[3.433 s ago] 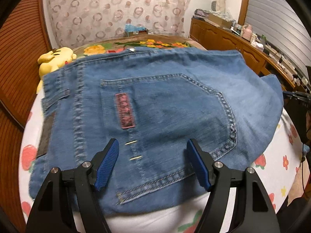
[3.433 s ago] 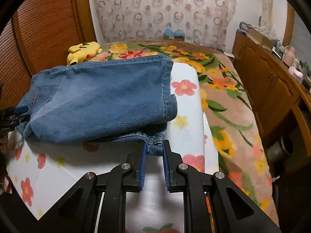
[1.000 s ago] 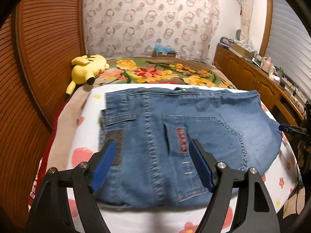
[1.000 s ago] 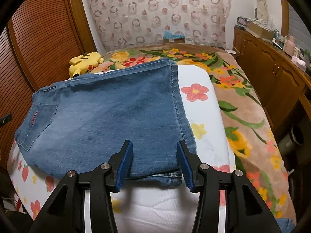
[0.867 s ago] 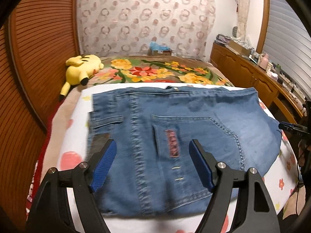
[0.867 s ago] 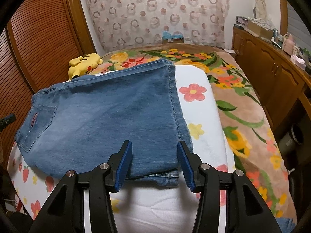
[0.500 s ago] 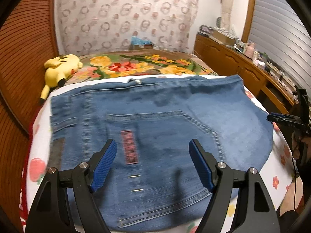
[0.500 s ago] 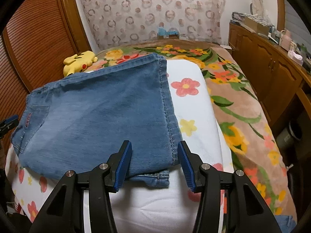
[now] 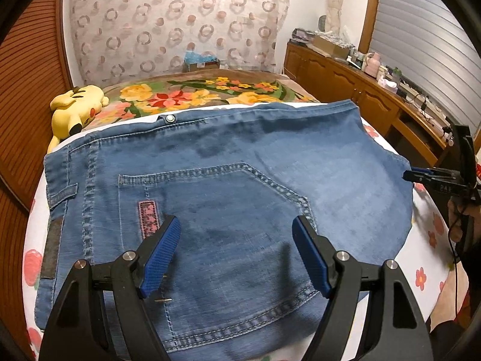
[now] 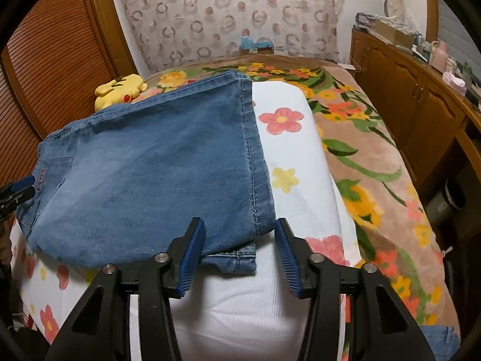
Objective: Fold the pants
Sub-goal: 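Close the right tool on the jeans edge and lift it, then grasp the lifted jeans fold with the left tool while the right tool holds it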
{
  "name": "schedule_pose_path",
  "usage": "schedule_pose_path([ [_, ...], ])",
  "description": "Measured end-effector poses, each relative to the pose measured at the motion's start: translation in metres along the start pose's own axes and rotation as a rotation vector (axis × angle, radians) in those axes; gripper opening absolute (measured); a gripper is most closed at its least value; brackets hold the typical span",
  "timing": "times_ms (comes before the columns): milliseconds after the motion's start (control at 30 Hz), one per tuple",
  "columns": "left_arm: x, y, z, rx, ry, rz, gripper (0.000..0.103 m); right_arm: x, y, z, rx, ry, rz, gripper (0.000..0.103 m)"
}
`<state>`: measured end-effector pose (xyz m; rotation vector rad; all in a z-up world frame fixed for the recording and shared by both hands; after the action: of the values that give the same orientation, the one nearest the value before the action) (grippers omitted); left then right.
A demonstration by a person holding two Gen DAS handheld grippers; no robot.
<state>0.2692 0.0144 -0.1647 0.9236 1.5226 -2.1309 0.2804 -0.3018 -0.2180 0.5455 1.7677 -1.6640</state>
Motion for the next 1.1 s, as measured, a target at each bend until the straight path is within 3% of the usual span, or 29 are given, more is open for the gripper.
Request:
schedule_pose_path([
  [100, 0.002, 0.001, 0.001, -0.004, 0.004, -0.006, 0.078, -0.004, -0.008, -0.004, 0.005, -0.033, 0.031, 0.018],
  [500, 0.006, -0.008, -0.007, -0.010, -0.022, 0.020, 0.078, -0.038, -0.051, -0.037, -0.032, -0.095, 0.184, 0.014],
  [833, 0.008, -0.038, -0.041, -0.044, -0.073, 0.075, 0.078, -0.070, -0.077, -0.133, -0.211, -0.220, 0.264, 0.014],
  [1000, 0.012, -0.051, -0.058, -0.063, -0.100, 0.096, 0.078, -0.058, -0.079, -0.189, -0.318, -0.291, 0.241, 0.014],
  [1100, 0.014, -0.054, -0.063, -0.069, -0.113, 0.101, 0.078, -0.048, -0.068, -0.203, -0.325, -0.331, 0.206, 0.014],
])
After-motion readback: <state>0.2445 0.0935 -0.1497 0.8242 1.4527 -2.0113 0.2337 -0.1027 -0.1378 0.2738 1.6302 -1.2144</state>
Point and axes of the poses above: each gripper's, at about its wrist camera, not at the fingertips, and y roughly the way its jaws point, z to its right, x to its underside, the point moved 10 cm from there along y, roughly the way its jaws point, and after that the axes turned 9 degrees about x, right-handed, at the moved point
